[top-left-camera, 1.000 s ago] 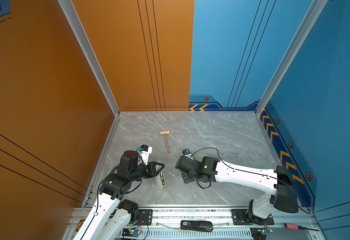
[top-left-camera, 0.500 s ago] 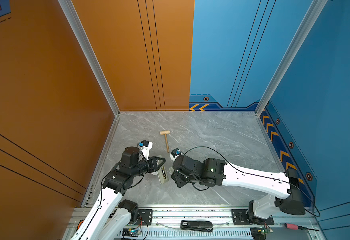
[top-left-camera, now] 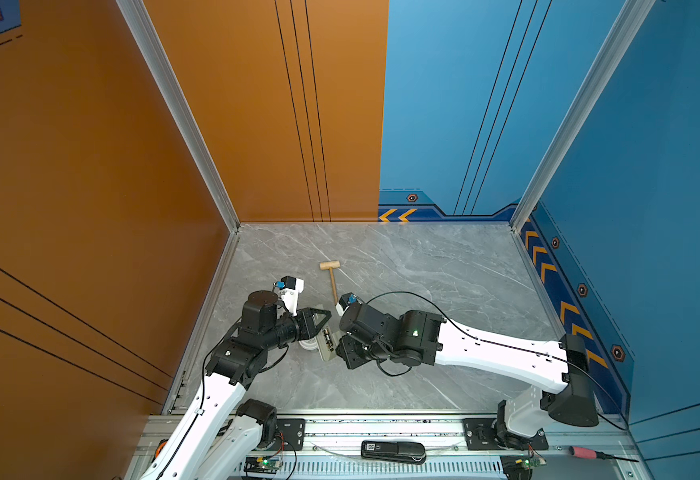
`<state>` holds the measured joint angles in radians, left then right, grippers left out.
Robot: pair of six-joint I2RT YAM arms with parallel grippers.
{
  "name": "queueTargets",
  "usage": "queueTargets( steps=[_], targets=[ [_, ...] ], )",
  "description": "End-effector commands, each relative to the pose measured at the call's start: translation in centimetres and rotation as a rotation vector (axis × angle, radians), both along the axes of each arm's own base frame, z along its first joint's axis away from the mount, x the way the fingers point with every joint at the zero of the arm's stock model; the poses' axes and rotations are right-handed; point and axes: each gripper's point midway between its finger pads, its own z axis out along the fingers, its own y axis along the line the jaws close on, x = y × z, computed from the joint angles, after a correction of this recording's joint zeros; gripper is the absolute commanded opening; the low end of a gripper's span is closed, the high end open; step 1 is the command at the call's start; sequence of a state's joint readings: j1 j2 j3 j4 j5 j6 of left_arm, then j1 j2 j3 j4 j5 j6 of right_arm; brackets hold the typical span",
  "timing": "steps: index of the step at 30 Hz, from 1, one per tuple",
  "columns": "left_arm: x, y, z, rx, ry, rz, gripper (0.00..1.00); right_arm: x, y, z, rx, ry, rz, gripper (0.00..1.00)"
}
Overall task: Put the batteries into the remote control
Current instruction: 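Lay the cover over the battery compartment with the right gripper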
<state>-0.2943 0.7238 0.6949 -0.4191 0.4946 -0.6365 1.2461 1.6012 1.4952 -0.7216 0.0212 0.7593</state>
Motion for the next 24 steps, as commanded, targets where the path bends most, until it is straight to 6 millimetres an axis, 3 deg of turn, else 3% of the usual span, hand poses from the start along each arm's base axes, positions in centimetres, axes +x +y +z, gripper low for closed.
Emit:
queueTargets(
  steps=[1, 8, 24],
  targets=[
    [0.3, 0.1, 1.5, -0.024, -0.049, 0.013, 0.0, 0.3, 1.0, 0.4, 0.022, 0.018, 0.0, 0.0],
    [0.0, -0.1, 1.0, -0.036, -0.039, 0.003, 0.0, 0.5, 2.6, 0.1, 0.021, 0.042, 0.032, 0.0],
    [-0.5, -0.6, 0.9, -0.061, -0.036, -0.033, 0.0, 1.1, 2.9, -0.4, 0.015, 0.06, 0.021, 0.0]
  ],
)
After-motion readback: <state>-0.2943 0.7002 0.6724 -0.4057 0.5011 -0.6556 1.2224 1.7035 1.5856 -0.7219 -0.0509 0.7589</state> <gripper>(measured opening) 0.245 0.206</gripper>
